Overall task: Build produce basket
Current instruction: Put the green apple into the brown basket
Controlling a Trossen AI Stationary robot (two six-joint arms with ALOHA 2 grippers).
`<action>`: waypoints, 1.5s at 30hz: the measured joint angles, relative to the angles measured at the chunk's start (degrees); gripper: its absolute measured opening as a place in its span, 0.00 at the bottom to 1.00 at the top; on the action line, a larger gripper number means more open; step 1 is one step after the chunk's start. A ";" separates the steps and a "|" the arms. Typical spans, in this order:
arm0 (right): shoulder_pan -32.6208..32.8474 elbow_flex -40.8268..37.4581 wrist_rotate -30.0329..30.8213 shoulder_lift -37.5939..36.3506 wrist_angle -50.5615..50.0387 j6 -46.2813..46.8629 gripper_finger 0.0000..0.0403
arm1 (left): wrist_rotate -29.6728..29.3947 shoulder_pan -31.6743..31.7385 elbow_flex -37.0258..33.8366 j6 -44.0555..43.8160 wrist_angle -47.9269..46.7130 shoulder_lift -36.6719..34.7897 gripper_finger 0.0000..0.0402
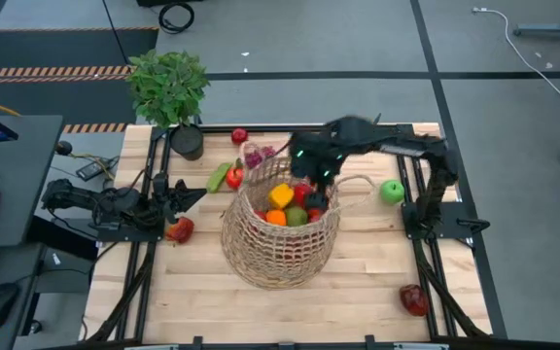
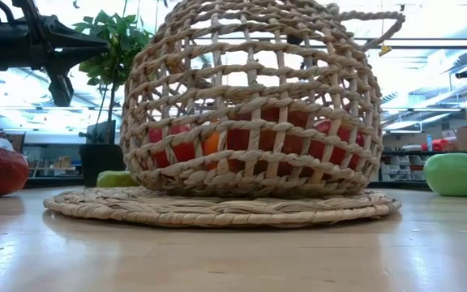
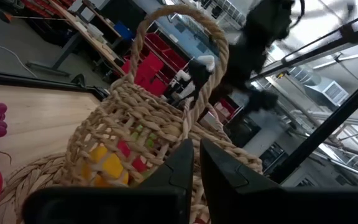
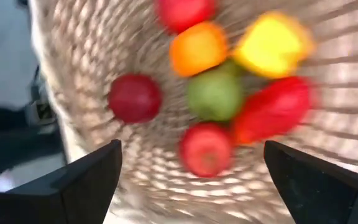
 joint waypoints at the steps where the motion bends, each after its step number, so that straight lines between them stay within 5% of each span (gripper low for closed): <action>1: -0.85 0.00 1.89 -1.58 -0.15 0.14 0.98 | -0.01 -0.01 0.01 0.00 0.01 0.00 0.09; 12: -15.12 -3.64 8.35 -15.87 -6.47 -1.73 0.97 | 0.00 0.00 -0.01 0.00 0.02 0.00 0.09; 22: -30.57 -27.16 10.21 -24.12 -6.20 -0.51 0.93 | 0.00 0.00 -0.01 0.00 0.04 -0.01 0.09; 33: -37.83 -49.91 5.50 -24.50 -5.57 0.55 0.93 | -0.01 -0.01 -0.01 0.00 0.04 -0.02 0.09; 45: -40.31 -58.01 12.97 -21.28 -3.43 3.41 0.93 | -0.02 -0.02 -0.01 0.00 0.04 -0.02 0.09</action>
